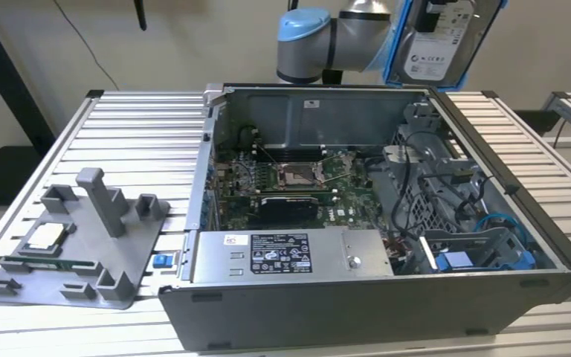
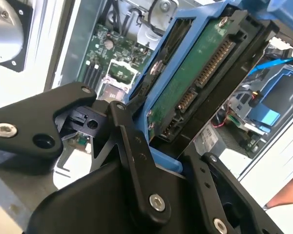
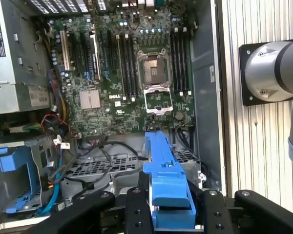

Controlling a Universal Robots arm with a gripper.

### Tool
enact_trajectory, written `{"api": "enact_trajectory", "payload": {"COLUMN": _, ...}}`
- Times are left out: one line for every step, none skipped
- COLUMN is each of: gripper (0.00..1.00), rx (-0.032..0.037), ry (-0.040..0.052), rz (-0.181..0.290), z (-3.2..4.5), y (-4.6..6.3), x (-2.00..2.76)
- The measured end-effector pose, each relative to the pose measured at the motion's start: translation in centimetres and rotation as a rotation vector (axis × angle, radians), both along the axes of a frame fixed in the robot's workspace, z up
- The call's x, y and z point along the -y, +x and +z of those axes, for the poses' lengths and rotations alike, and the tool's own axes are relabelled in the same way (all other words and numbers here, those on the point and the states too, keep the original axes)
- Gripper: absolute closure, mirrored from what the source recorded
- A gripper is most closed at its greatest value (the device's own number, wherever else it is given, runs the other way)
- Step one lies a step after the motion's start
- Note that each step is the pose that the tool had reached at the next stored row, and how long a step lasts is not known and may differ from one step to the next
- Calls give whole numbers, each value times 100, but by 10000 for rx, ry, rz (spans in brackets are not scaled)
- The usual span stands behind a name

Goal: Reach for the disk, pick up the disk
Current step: 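Pick up the disk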

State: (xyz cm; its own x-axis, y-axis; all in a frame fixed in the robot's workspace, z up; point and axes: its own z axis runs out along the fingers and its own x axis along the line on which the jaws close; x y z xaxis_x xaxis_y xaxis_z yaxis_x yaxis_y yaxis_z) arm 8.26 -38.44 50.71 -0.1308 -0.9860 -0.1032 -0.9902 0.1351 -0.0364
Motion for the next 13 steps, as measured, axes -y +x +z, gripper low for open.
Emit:
{"api": "enact_trajectory", "payload": {"gripper": 100, "rx": 0, "ry": -11, "rz": 0, "z": 0, "y": 0, "x": 31}}
{"api": "enact_trajectory", "payload": {"gripper": 100, "rx": -1, "ry": -27, "rz": 0, "z": -1, "y": 0, "x": 60}}
{"api": "enact_trajectory", "payload": {"gripper": 100, "rx": -2, "ry": -41, "rz": 0, "z": -2, "y": 0, "x": 92}}
{"api": "enact_trajectory", "payload": {"gripper": 100, "rx": -3, "ry": -50, "rz": 0, "z": -4, "y": 0, "x": 126}}
{"api": "enact_trajectory", "payload": {"gripper": 100, "rx": -4, "ry": -59, "rz": 0, "z": -5, "y": 0, "x": 161}}
{"api": "enact_trajectory", "payload": {"gripper": 100, "rx": -4, "ry": -71, "rz": 0, "z": -6, "y": 0, "x": 194}}
{"api": "enact_trajectory", "payload": {"gripper": 100, "rx": -5, "ry": -85, "rz": 0, "z": -7, "y": 0, "x": 223}}
{"api": "enact_trajectory", "payload": {"gripper": 100, "rx": -6, "ry": -99, "rz": 0, "z": -9, "y": 0, "x": 258}}
{"api": "enact_trajectory", "payload": {"gripper": 100, "rx": -7, "ry": -114, "rz": 0, "z": -10, "y": 0, "x": 288}}
{"api": "enact_trajectory", "payload": {"gripper": 100, "rx": -9, "ry": -128, "rz": 0, "z": -11, "y": 0, "x": 319}}
{"api": "enact_trajectory", "payload": {"gripper": 100, "rx": -10, "ry": -139, "rz": 0, "z": -13, "y": 0, "x": 349}}
{"api": "enact_trajectory", "payload": {"gripper": 100, "rx": -11, "ry": -150, "rz": 0, "z": -14, "y": 0, "x": 377}}
{"api": "enact_trajectory", "payload": {"gripper": 100, "rx": -12, "ry": -167, "rz": 0, "z": -16, "y": 0, "x": 405}}
